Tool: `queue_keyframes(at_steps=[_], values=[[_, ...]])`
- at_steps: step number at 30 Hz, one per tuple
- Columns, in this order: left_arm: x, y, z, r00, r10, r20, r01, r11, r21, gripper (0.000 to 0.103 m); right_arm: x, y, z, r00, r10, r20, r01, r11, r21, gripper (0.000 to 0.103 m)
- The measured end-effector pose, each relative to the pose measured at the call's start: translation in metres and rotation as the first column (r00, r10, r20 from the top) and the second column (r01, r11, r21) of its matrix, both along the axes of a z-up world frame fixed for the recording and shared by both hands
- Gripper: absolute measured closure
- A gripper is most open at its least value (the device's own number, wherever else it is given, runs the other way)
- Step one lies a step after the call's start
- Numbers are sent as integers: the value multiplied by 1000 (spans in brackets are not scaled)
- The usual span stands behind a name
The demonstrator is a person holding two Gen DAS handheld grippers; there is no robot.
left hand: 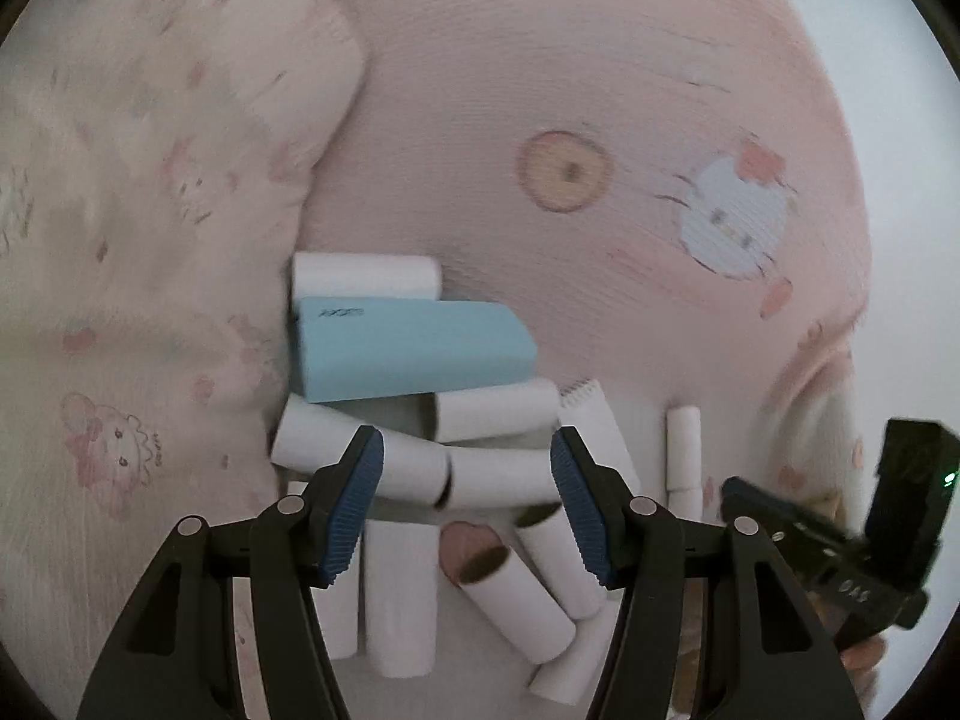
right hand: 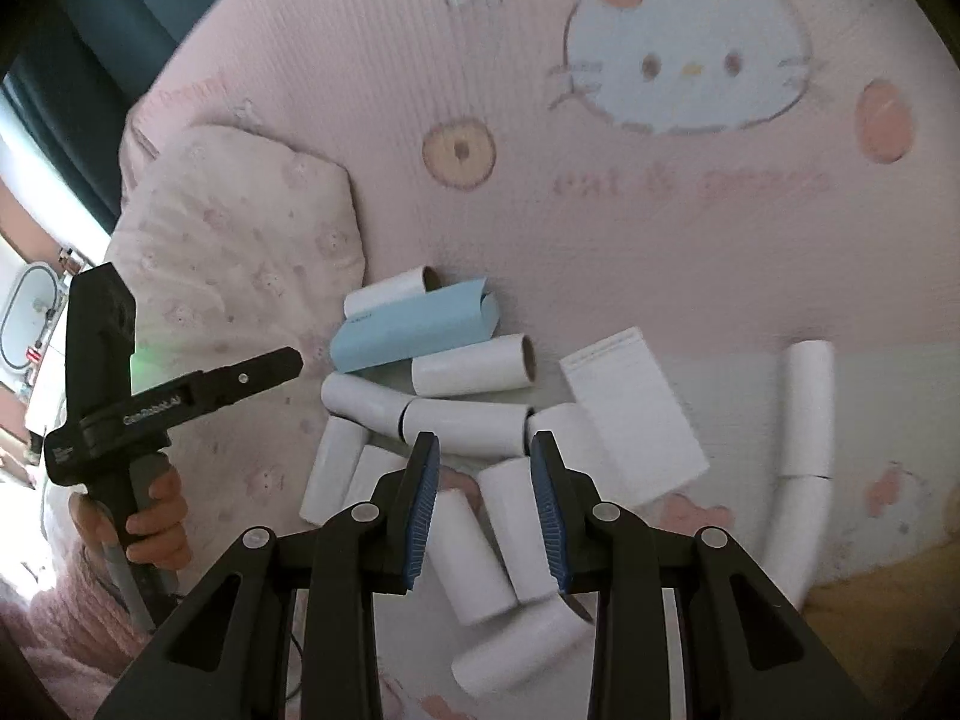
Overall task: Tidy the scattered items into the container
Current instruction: 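Lower the open left gripper over the light-blue LUCKY box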
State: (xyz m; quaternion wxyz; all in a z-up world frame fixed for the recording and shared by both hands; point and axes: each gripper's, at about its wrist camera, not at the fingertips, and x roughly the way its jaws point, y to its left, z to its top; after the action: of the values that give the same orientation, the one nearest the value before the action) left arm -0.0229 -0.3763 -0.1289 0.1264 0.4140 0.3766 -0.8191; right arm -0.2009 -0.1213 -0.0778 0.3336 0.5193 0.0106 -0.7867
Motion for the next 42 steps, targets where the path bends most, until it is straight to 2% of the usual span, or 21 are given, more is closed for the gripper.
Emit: queue_keyframes(at_steps=[2, 7, 8, 10, 11, 13, 15, 18, 20, 23, 28, 35, 38, 42], values=[[-2, -12, -10, 999, 40, 15, -41, 998, 53, 41, -10, -10, -11, 999, 19, 39, -18, 1000, -19, 75], [-14, -31, -28, 991, 121, 55, -126, 988, 91, 41, -34, -34, -35, 992, 47, 116, -43, 998, -39, 75], [-17, -31, -29, 990, 123, 64, -128, 988, 84, 41, -40, -37, -40, 990, 46, 132, -39, 998, -52, 74], [-20, -33, -29, 986, 138, 90, -140, 990, 18, 41, -52, -42, -47, 985, 36, 171, -21, 996, -88, 65], [-21, -34, -27, 985, 145, 94, -145, 989, -14, 41, -59, -43, -51, 982, 20, 187, 2, 993, -116, 56], [-23, -37, -26, 984, 148, 103, -141, 988, -68, 41, -67, -45, -54, 979, 3, 202, 30, 987, -158, 54], [-26, -42, -30, 981, 158, 112, -150, 986, -77, 41, -77, -49, -62, 972, -10, 234, 54, 982, -183, 54], [-27, -52, -41, 976, 181, 120, -180, 984, -19, 41, -88, -57, -73, 962, -30, 270, 81, 981, -177, 54], [-29, -54, -49, 976, 180, 120, -183, 983, 11, 41, -91, -60, -78, 960, -31, 277, 83, 981, -176, 54], [-35, -54, -60, 976, 169, 134, -173, 985, 18, 41, -95, -68, -87, 957, -45, 285, 97, 980, -172, 53], [-31, -57, -64, 978, 174, 118, -178, 984, 21, 41, -104, -78, -97, 968, -88, 235, 122, 983, -136, 48], [-30, -54, -67, 979, 156, 128, -156, 988, -14, 45, -107, -114, -105, 977, -15, 215, 47, 988, -146, 47], [-26, -55, -66, 982, 153, 114, -152, 988, -24, 48, -105, -122, -107, 983, -8, 184, 28, 994, -105, 47], [-28, -44, -57, 987, 134, 94, -124, 987, -100, 51, -97, -119, -103, 986, -13, 168, 31, 994, -107, 54]])
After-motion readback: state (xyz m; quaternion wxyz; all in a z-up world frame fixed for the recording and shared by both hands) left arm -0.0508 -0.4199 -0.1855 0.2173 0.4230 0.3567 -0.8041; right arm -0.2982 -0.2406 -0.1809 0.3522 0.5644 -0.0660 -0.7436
